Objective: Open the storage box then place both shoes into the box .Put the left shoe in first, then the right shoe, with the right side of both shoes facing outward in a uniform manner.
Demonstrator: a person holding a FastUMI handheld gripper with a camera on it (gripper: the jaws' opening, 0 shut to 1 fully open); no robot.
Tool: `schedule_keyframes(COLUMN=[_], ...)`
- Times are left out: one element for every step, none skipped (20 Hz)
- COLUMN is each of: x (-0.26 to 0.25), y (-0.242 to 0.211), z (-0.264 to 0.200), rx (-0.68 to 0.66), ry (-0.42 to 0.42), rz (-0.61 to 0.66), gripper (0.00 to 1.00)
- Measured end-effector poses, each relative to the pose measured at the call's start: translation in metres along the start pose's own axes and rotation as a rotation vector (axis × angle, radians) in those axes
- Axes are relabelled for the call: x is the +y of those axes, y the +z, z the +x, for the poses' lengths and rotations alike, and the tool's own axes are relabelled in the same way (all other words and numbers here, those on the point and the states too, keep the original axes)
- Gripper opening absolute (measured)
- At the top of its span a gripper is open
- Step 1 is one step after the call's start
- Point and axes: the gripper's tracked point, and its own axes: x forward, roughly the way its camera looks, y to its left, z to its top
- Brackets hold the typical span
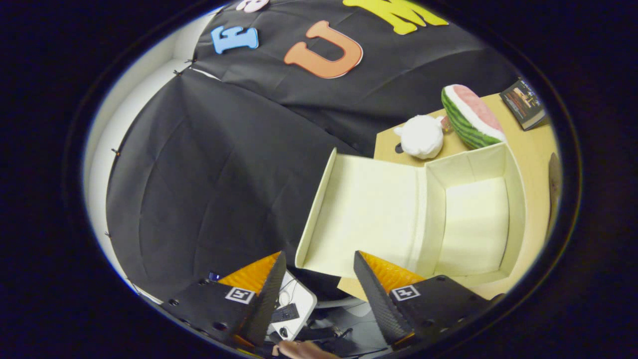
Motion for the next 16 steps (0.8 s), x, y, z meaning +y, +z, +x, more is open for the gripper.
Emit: schedule_keyframes(x=[-0.009, -0.019, -0.033, -0.049, -0.067, -0.083, -0.100, -0.118, -0.136, -0.152, -0.169, -0.190, -0.211, -0.235, -0.257, -0.280], y=[0.007, 0.012, 0.021, 0.025, 0.030, 0.032, 0.036, 0.037, 0.039, 0.039, 0.039, 0.038, 0.038, 0.036, 0.032, 0.028], z=[-0.010, -0.019, -0.029, -0.041, -0.054, -0.066, -0.079, -0.090, -0.103, -0.116, -0.128, -0.139, -0.152, -0.163, -0.172, -0.181], rx=[-0.013, -0.029, -0.048, -0.062, -0.073, -0.081, -0.089, -0.093, -0.097, -0.097, -0.095, -0.091, -0.088, -0.081, -0.068, -0.056], ry=[-0.020, -0.051, -0.084, -0.126, -0.163, -0.191, -0.219, -0.250, -0.278, -0.305, -0.333, -0.372, -0.418, -0.463, -0.505, -0.544], rz=[0.000, -0.007, -0.017, -0.023, -0.027, -0.028, -0.025, -0.018, -0.010, 0.000, 0.007, 0.009, 0.008, 0.006, 0.006, 0.008], gripper=[0.89, 0.94, 0.94, 0.94, 0.94, 0.95, 0.95, 0.95, 0.95, 0.95, 0.95, 0.95, 0.95, 0.95, 0.95, 0.95])
